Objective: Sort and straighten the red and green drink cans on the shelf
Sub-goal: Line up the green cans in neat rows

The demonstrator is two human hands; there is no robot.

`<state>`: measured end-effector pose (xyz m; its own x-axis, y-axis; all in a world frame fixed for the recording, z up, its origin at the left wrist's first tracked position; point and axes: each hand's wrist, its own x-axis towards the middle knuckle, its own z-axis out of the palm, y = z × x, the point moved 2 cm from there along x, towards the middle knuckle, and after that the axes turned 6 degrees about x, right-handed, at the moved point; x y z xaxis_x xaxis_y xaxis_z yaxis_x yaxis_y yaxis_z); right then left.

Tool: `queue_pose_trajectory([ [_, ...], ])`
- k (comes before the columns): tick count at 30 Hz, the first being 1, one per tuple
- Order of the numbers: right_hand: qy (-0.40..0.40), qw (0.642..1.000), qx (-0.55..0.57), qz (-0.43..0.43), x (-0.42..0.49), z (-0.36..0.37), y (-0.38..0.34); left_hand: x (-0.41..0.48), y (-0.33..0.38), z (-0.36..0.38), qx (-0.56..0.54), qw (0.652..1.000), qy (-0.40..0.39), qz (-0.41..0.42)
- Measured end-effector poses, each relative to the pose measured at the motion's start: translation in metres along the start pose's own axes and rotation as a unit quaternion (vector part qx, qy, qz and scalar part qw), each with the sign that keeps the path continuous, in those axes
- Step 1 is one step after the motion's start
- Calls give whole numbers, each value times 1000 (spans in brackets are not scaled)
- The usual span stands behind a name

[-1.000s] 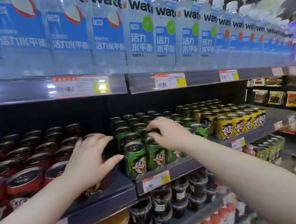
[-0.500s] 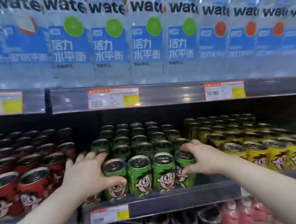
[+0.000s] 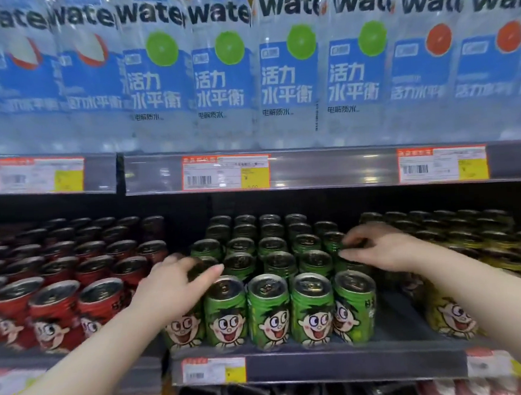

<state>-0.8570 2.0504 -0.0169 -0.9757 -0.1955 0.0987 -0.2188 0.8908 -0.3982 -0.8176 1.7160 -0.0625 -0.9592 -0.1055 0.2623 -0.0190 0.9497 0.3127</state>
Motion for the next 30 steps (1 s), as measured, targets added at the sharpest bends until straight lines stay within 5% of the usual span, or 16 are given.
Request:
queue_pose_trajectory([
  [6, -72, 988, 50, 124, 22, 20, 2, 30, -6, -8, -74, 997, -35, 0],
  [12, -63, 988, 43, 133, 26, 20, -2, 46, 7, -5, -80, 989, -127, 11],
  [21, -98, 989, -2, 110, 26, 20, -21, 49, -2, -5, -69, 989, -126, 41],
  [25, -45, 998, 32, 25, 39, 22, -57, 48, -13, -6, -145, 984, -101, 5],
  [30, -71, 991, 20, -108, 56, 66, -121, 42, -24, -5, -211, 971, -114, -22],
])
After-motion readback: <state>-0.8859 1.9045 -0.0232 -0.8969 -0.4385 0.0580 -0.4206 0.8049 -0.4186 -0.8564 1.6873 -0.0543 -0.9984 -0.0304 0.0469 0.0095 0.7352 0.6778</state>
